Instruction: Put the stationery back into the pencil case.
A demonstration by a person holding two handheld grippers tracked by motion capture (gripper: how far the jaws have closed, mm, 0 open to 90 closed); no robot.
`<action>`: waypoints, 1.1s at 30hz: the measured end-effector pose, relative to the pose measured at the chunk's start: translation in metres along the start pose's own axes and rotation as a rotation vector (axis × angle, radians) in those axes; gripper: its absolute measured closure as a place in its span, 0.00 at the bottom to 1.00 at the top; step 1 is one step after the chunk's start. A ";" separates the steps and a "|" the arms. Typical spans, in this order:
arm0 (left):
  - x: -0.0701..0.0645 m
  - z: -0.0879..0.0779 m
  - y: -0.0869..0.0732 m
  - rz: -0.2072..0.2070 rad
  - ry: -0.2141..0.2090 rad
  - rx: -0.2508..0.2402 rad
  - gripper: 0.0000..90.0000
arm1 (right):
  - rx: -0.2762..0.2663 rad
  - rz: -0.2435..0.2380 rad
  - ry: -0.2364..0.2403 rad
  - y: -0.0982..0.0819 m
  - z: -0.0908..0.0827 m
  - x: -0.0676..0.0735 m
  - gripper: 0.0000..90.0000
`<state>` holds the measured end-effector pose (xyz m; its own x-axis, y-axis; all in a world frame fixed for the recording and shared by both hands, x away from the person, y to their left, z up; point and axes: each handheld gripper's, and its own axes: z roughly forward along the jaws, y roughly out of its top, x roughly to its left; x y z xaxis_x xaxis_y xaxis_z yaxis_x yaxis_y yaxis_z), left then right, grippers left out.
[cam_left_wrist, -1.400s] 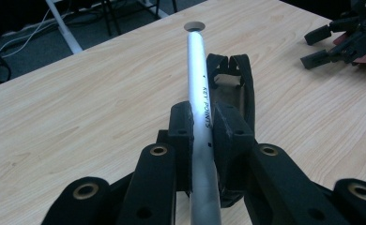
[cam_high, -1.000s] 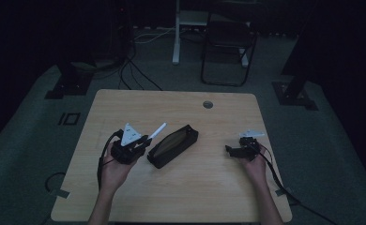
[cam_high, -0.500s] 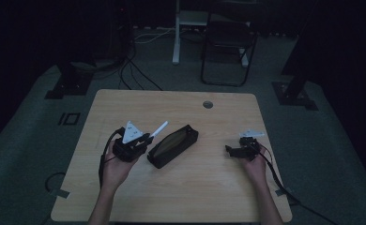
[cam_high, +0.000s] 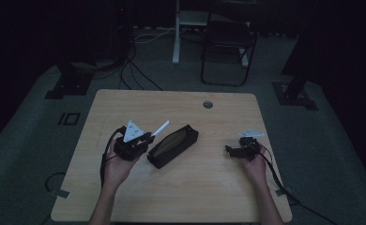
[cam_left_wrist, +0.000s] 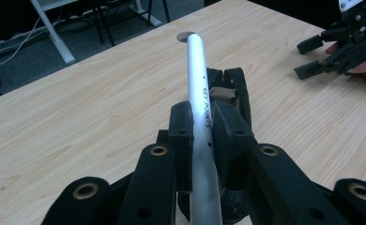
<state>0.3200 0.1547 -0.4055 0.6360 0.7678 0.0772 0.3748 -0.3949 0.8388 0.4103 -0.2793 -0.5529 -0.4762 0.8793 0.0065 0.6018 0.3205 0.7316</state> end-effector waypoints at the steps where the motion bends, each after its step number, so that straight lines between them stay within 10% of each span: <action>1: 0.000 0.001 0.000 0.001 -0.001 0.000 0.87 | 0.000 0.000 0.000 0.000 0.000 0.000 0.17; 33: -0.002 0.021 0.003 0.000 -0.018 0.011 0.87 | 0.000 0.001 0.000 0.000 0.000 0.000 0.17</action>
<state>0.3337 0.1413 -0.4143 0.6485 0.7582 0.0676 0.3817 -0.4007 0.8329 0.4103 -0.2792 -0.5529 -0.4758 0.8795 0.0072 0.6024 0.3199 0.7313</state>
